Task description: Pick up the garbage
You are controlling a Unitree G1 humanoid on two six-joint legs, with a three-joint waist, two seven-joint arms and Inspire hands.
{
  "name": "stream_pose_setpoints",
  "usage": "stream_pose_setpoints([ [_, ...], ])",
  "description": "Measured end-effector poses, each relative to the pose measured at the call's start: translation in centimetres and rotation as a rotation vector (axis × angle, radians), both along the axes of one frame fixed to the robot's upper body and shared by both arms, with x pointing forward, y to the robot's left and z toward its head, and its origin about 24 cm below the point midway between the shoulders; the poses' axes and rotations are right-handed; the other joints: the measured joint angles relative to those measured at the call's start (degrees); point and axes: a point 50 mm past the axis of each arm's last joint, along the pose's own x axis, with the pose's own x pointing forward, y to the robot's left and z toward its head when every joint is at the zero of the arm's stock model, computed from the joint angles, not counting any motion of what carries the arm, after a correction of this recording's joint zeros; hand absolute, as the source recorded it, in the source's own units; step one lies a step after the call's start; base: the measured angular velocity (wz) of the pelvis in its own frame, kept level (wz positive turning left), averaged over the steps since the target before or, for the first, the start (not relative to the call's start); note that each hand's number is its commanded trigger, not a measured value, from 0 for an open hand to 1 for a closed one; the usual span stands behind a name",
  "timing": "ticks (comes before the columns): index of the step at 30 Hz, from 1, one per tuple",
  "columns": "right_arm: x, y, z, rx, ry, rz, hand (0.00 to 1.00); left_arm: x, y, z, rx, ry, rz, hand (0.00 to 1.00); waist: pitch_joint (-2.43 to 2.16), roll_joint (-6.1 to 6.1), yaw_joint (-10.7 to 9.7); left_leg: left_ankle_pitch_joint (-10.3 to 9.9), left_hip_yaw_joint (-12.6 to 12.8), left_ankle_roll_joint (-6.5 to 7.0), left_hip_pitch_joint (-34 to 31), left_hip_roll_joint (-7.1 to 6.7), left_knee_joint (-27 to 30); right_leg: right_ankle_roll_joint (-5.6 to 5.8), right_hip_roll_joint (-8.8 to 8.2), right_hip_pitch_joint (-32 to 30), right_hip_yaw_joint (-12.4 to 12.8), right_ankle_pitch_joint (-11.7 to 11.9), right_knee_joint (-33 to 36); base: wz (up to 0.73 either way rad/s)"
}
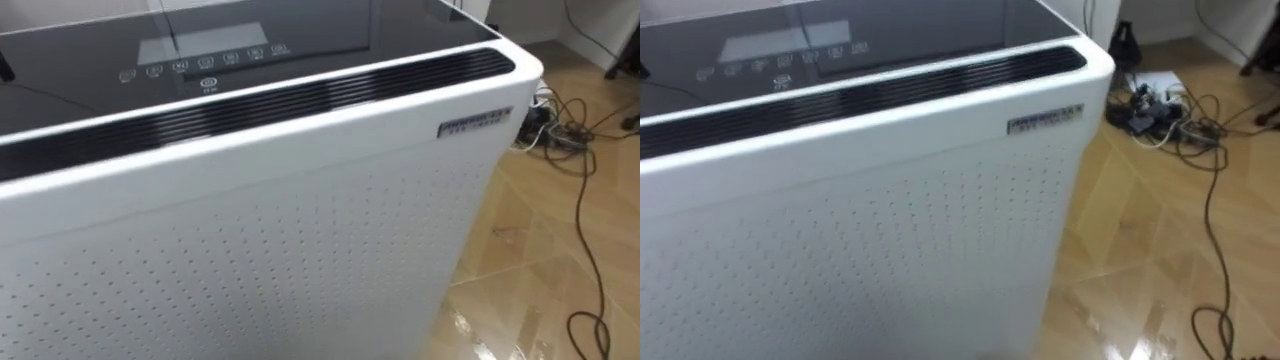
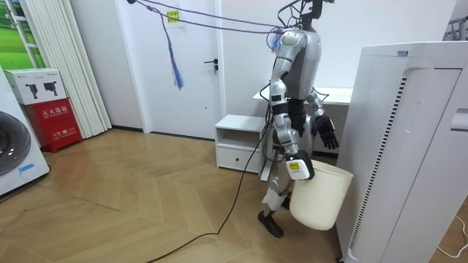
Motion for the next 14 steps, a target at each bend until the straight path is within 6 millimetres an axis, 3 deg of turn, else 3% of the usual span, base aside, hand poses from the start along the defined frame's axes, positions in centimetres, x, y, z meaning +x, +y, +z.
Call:
stream_pose_setpoints([
  [3,-1.6,-0.2,-0.4,-0.015,0.032,-0.096,1.00,-1.2,1.0,-0.7,0.010,0.045,0.139,0.00,-0.07,-0.10,-0.18,-0.01,1.11,-0.01,2.22,0.17,-1.39,0.10,0.77,1.32,1.59,0.10,-0.86,-0.21],
  [9,-2.6,0.3,-0.9,-0.023,0.064,-0.193,1.00,-3.7,2.0,-1.9,-0.031,0.141,0.411,0.00,-0.03,-0.20,-0.06,-0.78,3.77,-0.69,4.48,0.96,-1.99,-0.04,1.73,2.42,4.05,0.64,-1.99,-0.26],
  [14,-3.5,1.0,-1.6,0.005,0.110,-0.283,1.00,-5.3,1.8,-2.8,-0.060,0.226,0.614,0.00,0.07,-0.11,-0.50,-0.97,3.83,-0.85,5.79,1.00,-2.40,0.03,1.93,3.64,4.61,0.69,-2.59,-0.06],
])
